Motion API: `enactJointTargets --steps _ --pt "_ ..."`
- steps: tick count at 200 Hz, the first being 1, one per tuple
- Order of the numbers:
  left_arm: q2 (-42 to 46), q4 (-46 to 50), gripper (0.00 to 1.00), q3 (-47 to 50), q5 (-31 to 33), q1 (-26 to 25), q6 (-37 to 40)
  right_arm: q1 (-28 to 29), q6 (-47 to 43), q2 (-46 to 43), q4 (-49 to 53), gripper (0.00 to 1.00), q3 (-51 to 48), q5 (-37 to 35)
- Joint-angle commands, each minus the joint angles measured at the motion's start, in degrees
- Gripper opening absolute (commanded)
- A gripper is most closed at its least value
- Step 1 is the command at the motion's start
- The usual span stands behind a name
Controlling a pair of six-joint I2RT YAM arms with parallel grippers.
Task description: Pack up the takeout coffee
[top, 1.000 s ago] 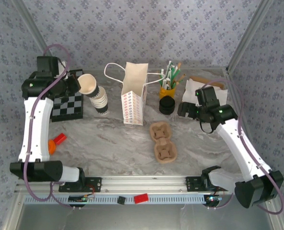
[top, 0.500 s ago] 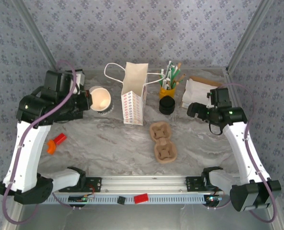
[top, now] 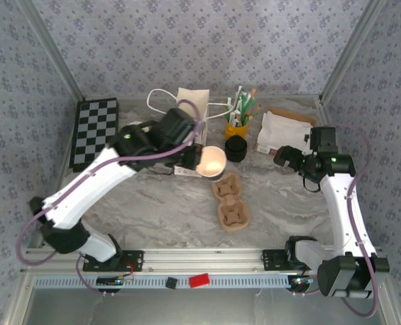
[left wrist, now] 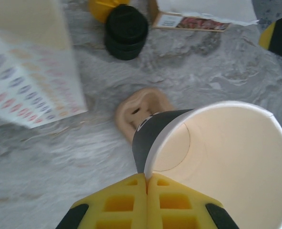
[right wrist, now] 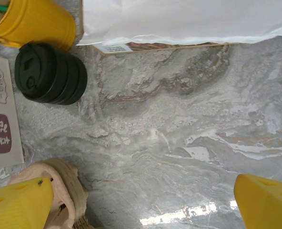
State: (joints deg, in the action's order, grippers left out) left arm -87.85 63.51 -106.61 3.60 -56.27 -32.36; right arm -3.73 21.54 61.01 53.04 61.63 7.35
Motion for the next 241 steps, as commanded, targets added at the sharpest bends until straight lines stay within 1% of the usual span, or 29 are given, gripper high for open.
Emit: enactJointTargets --steps 1,9,29,57,81,117,139,157,189,241 --pt "-5.3 -6.8 0.0 -4.5 -1.1 -1.4 -3.4 -2.4 1.4 -0.8 0.0 0.99 -1.1 1.4" --pt "-7.7 -7.8 0.0 -4.8 -2.0 -1.5 -4.2 -3.1 1.6 -0.8 -0.5 0.99 -1.3 1.4" --pt "-14.2 -9.2 0.0 -9.1 -3.6 -1.7 -5.5 -4.6 2.1 -0.5 -1.2 0.99 -1.8 1.8" --pt "-23.2 -8.3 0.0 -15.6 -3.4 -1.9 -5.5 -6.1 2.3 0.2 -2.0 0.99 -1.7 2.1" --pt "-31.9 -5.7 0.0 -23.2 -5.5 -1.9 -5.1 -7.5 2.3 0.8 -2.2 0.99 -1.2 1.9" --pt "-44.1 3.4 0.0 -38.4 -4.6 -1.6 -3.1 -9.2 1.6 1.8 -2.0 0.99 -0.8 1.9" --pt "-47.0 2.8 0.0 -39.5 -6.8 -1.0 -2.8 -9.7 1.6 2.1 -2.3 0.99 -0.8 2.0" --pt "-49.1 3.3 0.0 -40.5 -6.2 -0.7 -2.4 -9.9 1.8 2.5 -2.6 0.99 -0.9 2.0" --pt "-51.8 3.1 0.0 -40.7 -8.6 -0.1 -2.2 -9.8 2.2 3.2 -3.9 0.99 -0.9 0.7" --pt "-53.7 3.5 0.0 -40.6 -8.0 -0.1 -1.1 -9.6 2.0 3.5 -4.8 0.99 -1.4 0.8"
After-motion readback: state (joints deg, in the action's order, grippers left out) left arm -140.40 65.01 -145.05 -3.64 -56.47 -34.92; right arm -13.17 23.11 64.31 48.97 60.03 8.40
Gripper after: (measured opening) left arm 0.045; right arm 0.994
